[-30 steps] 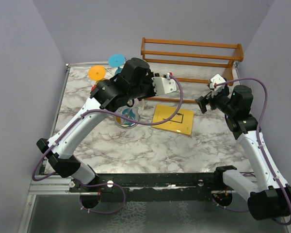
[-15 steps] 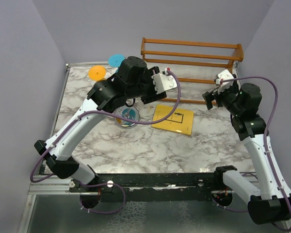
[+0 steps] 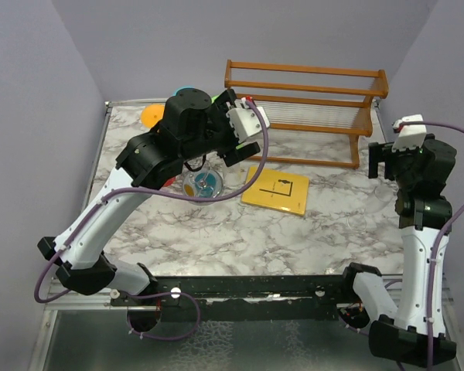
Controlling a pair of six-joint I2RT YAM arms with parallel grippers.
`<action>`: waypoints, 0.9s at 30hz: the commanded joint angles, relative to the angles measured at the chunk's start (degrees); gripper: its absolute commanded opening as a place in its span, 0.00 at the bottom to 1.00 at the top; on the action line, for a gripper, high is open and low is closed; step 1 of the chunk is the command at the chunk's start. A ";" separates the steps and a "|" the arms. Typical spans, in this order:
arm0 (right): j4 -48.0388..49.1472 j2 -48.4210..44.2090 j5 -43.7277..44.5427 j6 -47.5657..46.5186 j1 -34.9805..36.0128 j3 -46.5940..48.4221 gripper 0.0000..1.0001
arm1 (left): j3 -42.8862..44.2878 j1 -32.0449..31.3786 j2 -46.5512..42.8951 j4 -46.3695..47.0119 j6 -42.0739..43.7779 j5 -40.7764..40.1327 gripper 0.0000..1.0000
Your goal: Place the wine glass upside down on the wine glass rack
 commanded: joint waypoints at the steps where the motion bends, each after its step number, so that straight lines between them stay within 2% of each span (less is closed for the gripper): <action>1: -6.17 -2.10 2.83 1.35 -6.01 1.53 0.90 | -2.77 -0.26 -3.41 4.01 -2.81 -5.27 0.84; 7: -9.30 -4.30 1.97 1.01 -11.01 0.47 0.89 | -7.00 -0.22 -7.24 5.40 -3.45 -5.76 0.84; 13: -10.70 -5.29 6.50 -0.23 -11.32 -1.71 0.88 | -7.79 -0.29 -9.58 5.43 -4.84 -6.39 0.84; 27: -16.84 -3.72 6.17 -0.75 -11.32 -0.09 0.84 | -12.03 -0.27 -12.31 7.15 -3.42 -11.23 0.85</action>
